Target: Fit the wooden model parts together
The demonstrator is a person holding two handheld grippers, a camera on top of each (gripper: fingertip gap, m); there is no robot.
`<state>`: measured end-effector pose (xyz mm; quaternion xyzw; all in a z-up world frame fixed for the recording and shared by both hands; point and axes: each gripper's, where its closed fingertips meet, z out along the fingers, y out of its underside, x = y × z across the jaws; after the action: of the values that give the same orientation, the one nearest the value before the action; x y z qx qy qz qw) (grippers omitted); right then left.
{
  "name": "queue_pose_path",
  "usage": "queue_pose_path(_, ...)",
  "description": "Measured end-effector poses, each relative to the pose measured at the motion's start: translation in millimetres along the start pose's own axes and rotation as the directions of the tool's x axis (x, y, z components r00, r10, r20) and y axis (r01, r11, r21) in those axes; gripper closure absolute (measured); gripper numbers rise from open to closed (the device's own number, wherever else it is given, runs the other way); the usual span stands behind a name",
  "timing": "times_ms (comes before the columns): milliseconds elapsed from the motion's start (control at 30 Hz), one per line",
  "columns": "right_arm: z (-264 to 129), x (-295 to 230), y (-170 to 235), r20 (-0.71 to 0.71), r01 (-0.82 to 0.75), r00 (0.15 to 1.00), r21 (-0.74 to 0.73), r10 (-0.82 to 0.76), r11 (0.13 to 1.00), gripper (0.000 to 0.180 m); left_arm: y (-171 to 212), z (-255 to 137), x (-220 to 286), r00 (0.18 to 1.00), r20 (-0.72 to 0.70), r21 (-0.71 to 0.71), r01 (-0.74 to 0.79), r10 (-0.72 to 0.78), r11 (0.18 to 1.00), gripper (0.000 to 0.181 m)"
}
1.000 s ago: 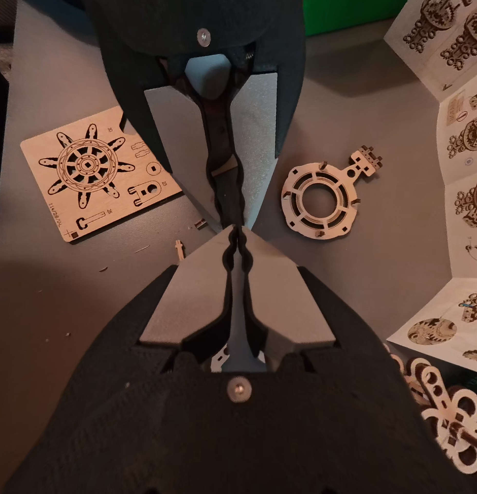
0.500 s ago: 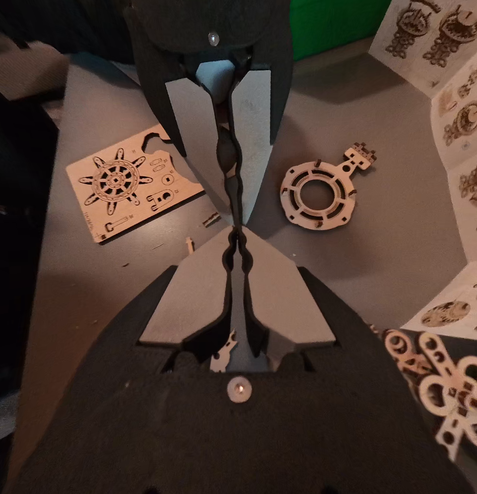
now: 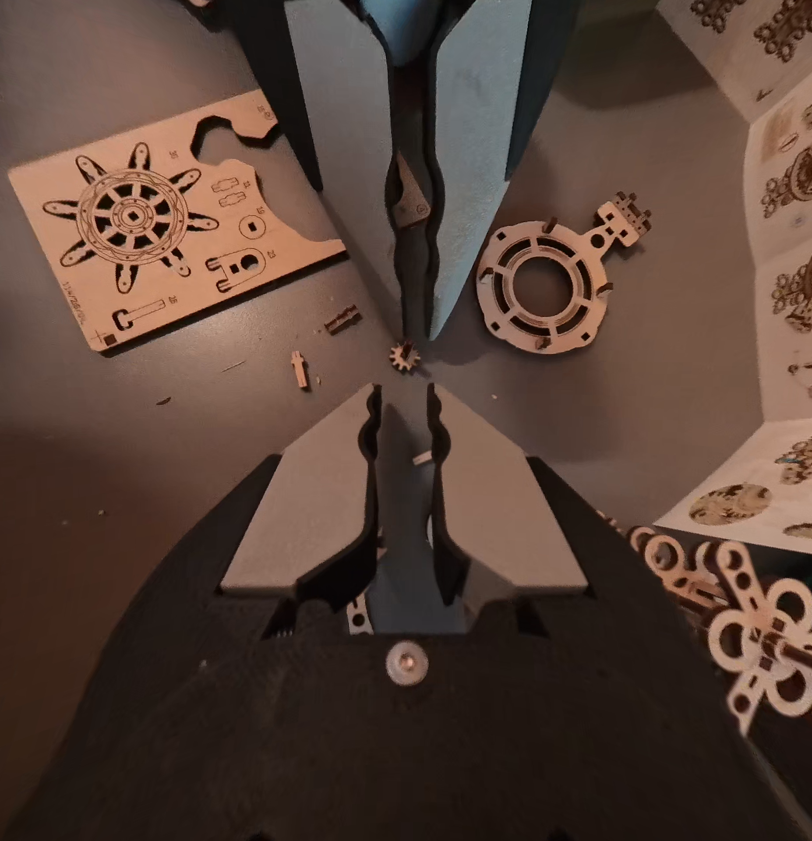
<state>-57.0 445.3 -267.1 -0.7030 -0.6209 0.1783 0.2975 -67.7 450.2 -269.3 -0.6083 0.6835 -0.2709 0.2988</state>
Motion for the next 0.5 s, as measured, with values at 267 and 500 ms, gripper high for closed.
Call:
queue_pose_path(267,4.6,1.2,-8.3,0.052,-0.182,0.982,0.031,0.181,0.983,0.177,0.5,1.9,4.5,0.996,-0.086,-0.029,-0.041,0.038,0.999,0.179)
queue_pose_path(500,17.3,-1.3,-5.3,0.053,-0.152,0.987,-0.005,0.152,0.988,0.180,5.3,2.1,6.1,0.997,-0.065,-0.073,-0.053,0.048,0.996,0.181)
